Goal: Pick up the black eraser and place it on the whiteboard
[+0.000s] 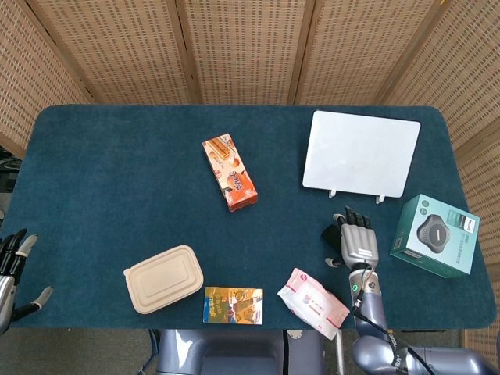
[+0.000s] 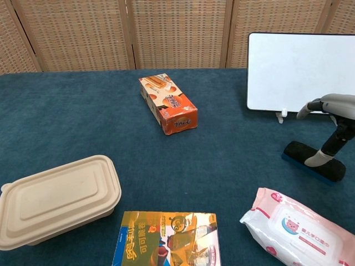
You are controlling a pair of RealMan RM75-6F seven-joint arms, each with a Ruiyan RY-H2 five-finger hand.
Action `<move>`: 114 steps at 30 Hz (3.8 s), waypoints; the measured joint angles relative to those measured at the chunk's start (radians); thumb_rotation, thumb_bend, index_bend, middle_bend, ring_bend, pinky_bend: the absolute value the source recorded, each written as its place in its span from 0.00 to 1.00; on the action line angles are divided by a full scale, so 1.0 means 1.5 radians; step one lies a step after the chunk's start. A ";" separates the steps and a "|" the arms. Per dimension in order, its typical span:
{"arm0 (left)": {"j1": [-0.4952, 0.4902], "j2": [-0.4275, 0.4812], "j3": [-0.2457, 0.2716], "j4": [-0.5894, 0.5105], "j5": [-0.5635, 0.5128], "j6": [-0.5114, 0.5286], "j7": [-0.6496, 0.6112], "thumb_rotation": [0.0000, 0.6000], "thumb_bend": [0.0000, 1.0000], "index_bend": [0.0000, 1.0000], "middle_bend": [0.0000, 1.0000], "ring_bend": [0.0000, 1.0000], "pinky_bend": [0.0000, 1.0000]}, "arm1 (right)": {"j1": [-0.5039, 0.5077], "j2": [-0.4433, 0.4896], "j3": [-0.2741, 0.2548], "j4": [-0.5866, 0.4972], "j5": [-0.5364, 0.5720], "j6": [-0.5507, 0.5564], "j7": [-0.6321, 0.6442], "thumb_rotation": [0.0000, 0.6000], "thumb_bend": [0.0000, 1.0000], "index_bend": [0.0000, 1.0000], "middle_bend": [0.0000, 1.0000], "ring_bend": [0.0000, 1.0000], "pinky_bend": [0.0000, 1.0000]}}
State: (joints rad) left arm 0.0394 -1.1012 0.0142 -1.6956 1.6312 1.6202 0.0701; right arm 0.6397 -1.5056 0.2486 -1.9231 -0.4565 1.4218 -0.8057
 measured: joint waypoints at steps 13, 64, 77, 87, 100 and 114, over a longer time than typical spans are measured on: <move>0.000 0.003 0.003 0.002 0.006 0.005 -0.016 1.00 0.25 0.00 0.00 0.00 0.00 | 0.014 -0.009 0.011 -0.004 0.050 0.034 -0.034 1.00 0.10 0.16 0.00 0.00 0.00; -0.002 -0.006 0.006 0.004 0.014 0.007 0.001 1.00 0.25 0.00 0.00 0.00 0.00 | 0.014 -0.034 -0.006 0.137 0.058 -0.086 0.028 1.00 0.13 0.22 0.00 0.00 0.00; -0.001 -0.007 0.006 0.005 0.014 0.008 0.002 1.00 0.25 0.00 0.00 0.00 0.00 | 0.008 -0.031 -0.011 0.161 0.061 -0.104 0.039 1.00 0.13 0.22 0.00 0.00 0.00; -0.001 -0.006 0.006 0.004 0.013 0.009 0.001 1.00 0.25 0.00 0.00 0.00 0.00 | 0.004 -0.038 -0.017 0.182 0.059 -0.118 0.048 1.00 0.13 0.25 0.00 0.00 0.00; 0.000 -0.002 0.002 0.003 0.005 0.013 -0.009 1.00 0.25 0.00 0.00 0.00 0.00 | 0.002 -0.042 -0.018 0.185 0.044 -0.117 0.055 1.00 0.16 0.30 0.00 0.00 0.00; 0.000 -0.001 0.003 0.003 0.007 0.013 -0.009 1.00 0.25 0.00 0.00 0.00 0.00 | -0.001 -0.047 -0.019 0.192 0.034 -0.115 0.059 1.00 0.16 0.36 0.00 0.00 0.00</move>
State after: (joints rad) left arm 0.0399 -1.1026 0.0180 -1.6910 1.6423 1.6398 0.0564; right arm 0.6375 -1.5763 0.2198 -1.6358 -0.4056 1.2488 -0.7177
